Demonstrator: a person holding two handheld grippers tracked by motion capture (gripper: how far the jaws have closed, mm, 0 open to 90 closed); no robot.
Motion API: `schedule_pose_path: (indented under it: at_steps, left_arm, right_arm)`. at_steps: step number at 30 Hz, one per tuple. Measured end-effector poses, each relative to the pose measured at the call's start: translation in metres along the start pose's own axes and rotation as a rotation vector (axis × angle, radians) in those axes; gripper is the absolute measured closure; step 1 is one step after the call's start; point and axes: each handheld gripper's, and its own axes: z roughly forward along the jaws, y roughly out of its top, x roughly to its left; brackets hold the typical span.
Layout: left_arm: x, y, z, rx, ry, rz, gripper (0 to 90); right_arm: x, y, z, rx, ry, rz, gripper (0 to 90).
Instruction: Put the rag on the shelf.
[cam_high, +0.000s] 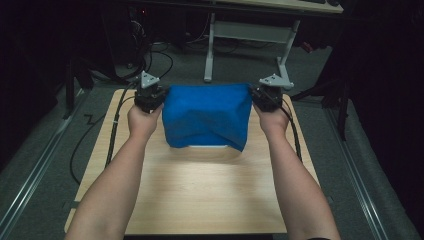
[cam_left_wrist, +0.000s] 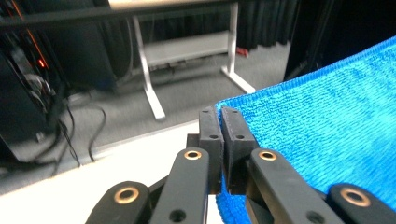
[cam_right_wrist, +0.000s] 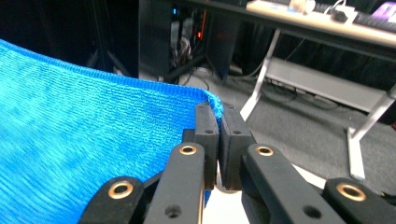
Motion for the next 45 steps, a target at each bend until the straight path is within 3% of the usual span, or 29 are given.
schedule_pose_path:
  at_steps: [11,15,18,35,39,45]
  left_arm:
    - [-0.003,-0.053,0.016,0.092,-0.085,-0.036,88.1]
    - [-0.008,-0.064,0.02,0.104,-0.112,-0.041,88.1]
    - [-0.011,-0.067,0.021,0.102,-0.119,-0.025,88.1]
    - [-0.015,-0.095,0.031,0.124,-0.157,-0.079,88.0]
    - [-0.015,-0.102,0.035,0.158,-0.16,-0.084,87.9]
    - [-0.014,-0.108,0.036,0.163,-0.161,-0.098,87.7]
  right_arm:
    - [0.007,-0.051,0.016,0.094,0.052,0.038,88.1]
    - [0.012,-0.066,0.02,0.112,0.08,0.059,88.1]
    - [0.018,-0.076,0.022,0.126,0.097,0.068,88.1]
    - [0.03,-0.094,0.029,0.157,0.133,0.083,88.0]
    - [0.029,-0.1,0.03,0.164,0.127,0.088,88.0]
    - [0.023,-0.112,0.032,0.189,0.12,0.109,87.9]
